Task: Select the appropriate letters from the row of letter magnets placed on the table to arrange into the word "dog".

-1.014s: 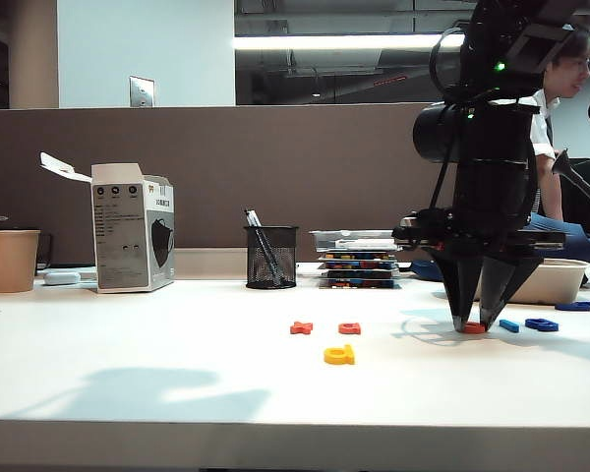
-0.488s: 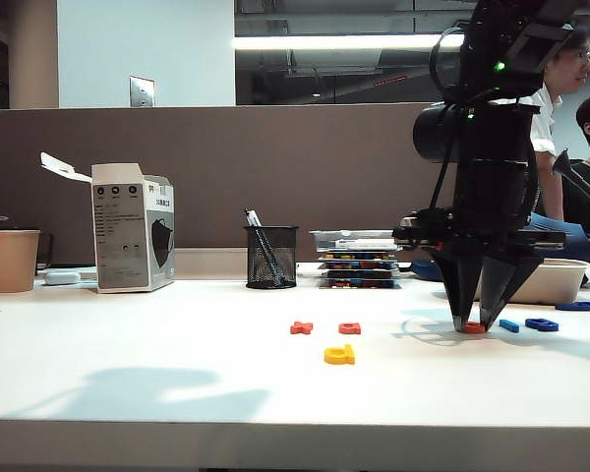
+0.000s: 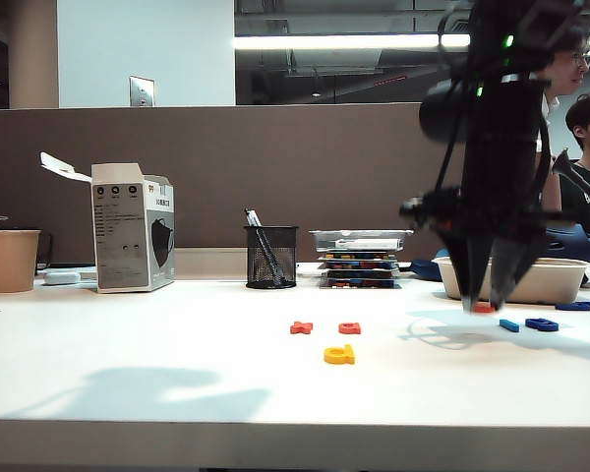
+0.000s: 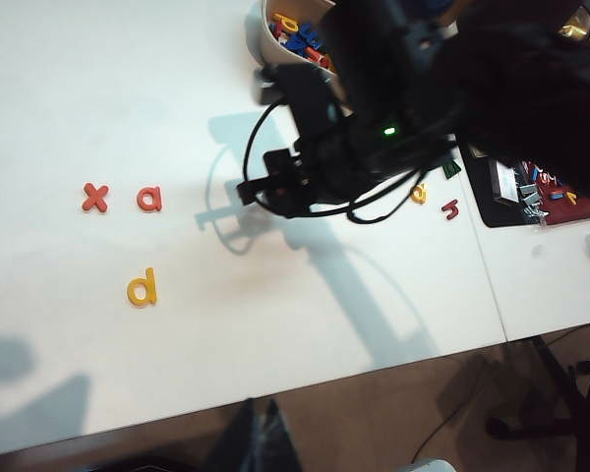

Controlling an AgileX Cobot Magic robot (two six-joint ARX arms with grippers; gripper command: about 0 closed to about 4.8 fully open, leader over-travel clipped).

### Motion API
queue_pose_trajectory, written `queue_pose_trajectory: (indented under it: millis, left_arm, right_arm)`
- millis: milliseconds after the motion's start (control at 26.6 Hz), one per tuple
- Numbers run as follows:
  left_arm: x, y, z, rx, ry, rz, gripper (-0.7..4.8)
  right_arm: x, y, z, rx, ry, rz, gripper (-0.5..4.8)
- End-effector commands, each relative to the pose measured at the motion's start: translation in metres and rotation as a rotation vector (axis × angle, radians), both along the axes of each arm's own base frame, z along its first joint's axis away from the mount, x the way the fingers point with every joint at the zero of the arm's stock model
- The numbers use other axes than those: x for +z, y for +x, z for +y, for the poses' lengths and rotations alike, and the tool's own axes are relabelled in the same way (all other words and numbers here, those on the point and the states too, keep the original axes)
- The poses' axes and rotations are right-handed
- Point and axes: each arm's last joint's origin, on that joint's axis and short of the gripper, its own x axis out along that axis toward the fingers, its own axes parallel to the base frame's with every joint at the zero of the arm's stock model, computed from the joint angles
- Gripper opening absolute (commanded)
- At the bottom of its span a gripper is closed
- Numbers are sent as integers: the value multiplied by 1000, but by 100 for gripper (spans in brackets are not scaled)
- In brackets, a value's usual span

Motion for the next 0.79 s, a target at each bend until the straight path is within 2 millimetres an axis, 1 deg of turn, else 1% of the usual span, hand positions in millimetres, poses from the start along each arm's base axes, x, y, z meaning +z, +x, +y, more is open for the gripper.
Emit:
queue_pose_trajectory:
  millis: [38, 150, 188, 338, 450, 563, 638, 713, 788]
  left_arm:
    - [2, 0, 1, 3, -8, -8, -5]
    - [2, 0, 1, 3, -8, -8, -5]
    - [2, 0, 1, 3, -8, -8, -5]
    - [2, 0, 1, 3, -8, -8, -5]
    - [2, 0, 1, 3, -8, -8, -5]
    - [2, 0, 1, 3, -8, -8, -5]
    - [2, 0, 1, 3, -8, -8, -5]
    - [2, 0, 1, 3, -8, -8, -5]
    - [2, 0, 1, 3, -8, -8, -5]
  right_arm:
    - [14, -4, 2, -34, 28, -29, 94]
    - [22, -14, 7, -86, 46, 2, 94]
    - [22, -19, 11, -107, 58, 41, 94]
    - [22, -27, 22, -134, 68, 88, 94]
    - [22, -32, 33, -141, 71, 96, 94]
    - [21, -42, 52, -121, 75, 98, 94]
    - [17, -47, 62, -112, 82, 94, 94]
    - [8, -53, 70, -109, 88, 91, 94]
    - [-3, -56, 69, -121, 94, 102, 94]
